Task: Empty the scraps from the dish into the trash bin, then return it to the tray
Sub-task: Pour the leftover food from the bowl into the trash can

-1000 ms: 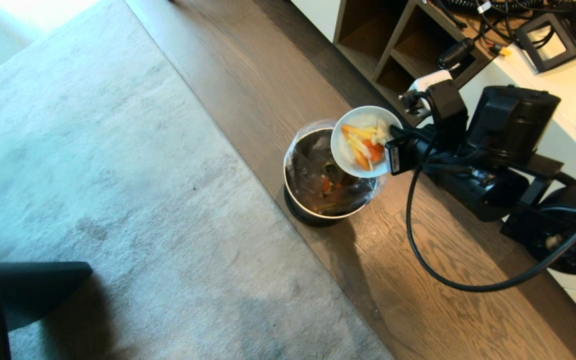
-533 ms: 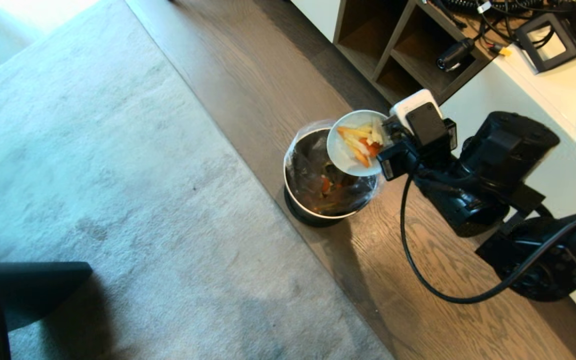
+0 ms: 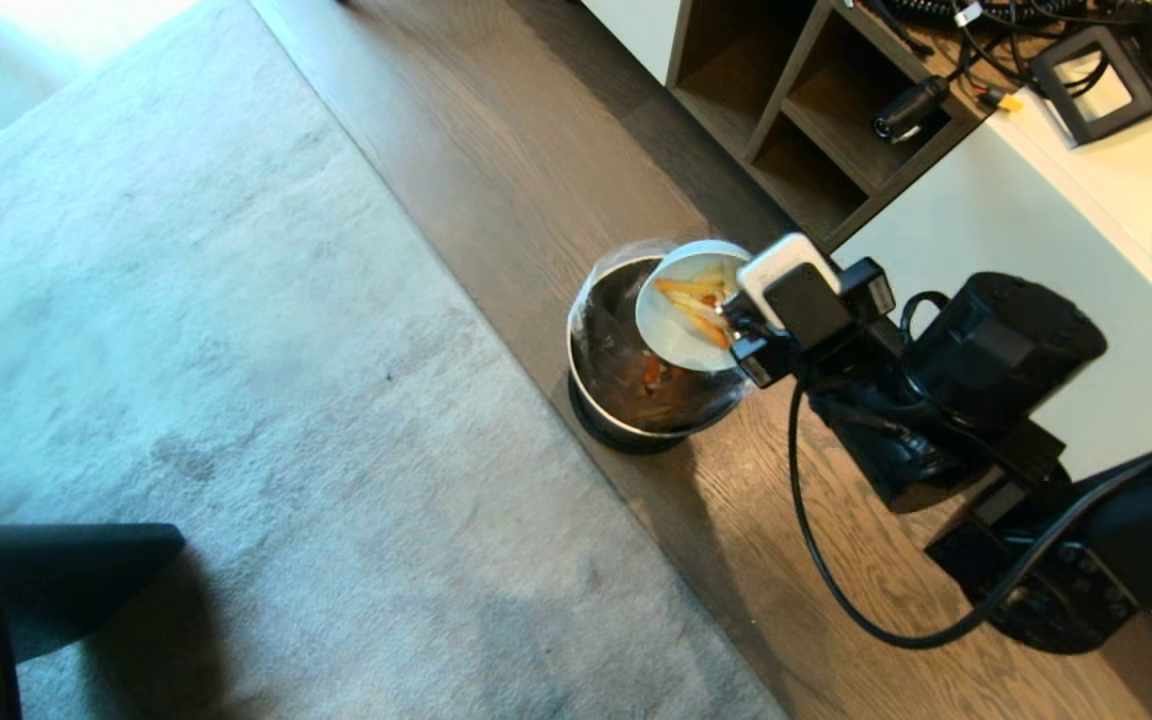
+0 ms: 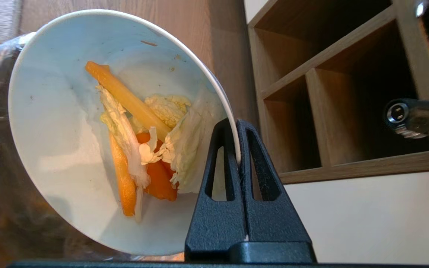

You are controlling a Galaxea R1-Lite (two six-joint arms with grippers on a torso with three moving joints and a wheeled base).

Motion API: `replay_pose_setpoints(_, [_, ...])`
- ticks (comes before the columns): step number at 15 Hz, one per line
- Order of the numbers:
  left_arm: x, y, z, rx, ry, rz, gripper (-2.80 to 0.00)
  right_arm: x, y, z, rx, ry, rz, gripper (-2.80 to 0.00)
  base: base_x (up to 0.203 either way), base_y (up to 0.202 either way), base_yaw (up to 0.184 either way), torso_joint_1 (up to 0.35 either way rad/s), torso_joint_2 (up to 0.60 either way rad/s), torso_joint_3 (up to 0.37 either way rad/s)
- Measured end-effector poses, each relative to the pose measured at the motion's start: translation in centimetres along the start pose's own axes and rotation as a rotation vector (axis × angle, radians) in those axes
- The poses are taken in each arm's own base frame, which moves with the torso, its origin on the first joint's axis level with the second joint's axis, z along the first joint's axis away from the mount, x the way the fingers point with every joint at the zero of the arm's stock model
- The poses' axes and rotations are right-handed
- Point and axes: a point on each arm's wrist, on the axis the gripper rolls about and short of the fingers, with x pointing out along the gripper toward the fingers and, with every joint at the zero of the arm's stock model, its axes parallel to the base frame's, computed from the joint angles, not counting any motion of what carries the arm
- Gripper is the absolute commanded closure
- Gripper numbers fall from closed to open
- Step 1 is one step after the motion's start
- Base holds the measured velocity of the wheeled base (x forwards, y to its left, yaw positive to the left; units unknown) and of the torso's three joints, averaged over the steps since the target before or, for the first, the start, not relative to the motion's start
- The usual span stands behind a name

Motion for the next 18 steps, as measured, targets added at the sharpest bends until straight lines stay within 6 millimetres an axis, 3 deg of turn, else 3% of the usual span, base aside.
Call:
replay_pose_setpoints(14, [0.0,0.0,0.0,0.0,0.0,0.0,0.0,-0.18,0.79,-0.22,-0.431,-0.17,0.033,0.0,0.0,0.0,0.0,0.0,0.0,0.0])
replay_pose_setpoints(18, [0.0,0.0,0.0,0.0,0.0,0.0,0.0,-0.14,0.48,0.03,-0.486,-0.19,0.022,0.0,0.0,0.0,0.0,0.0,0.0,0.0])
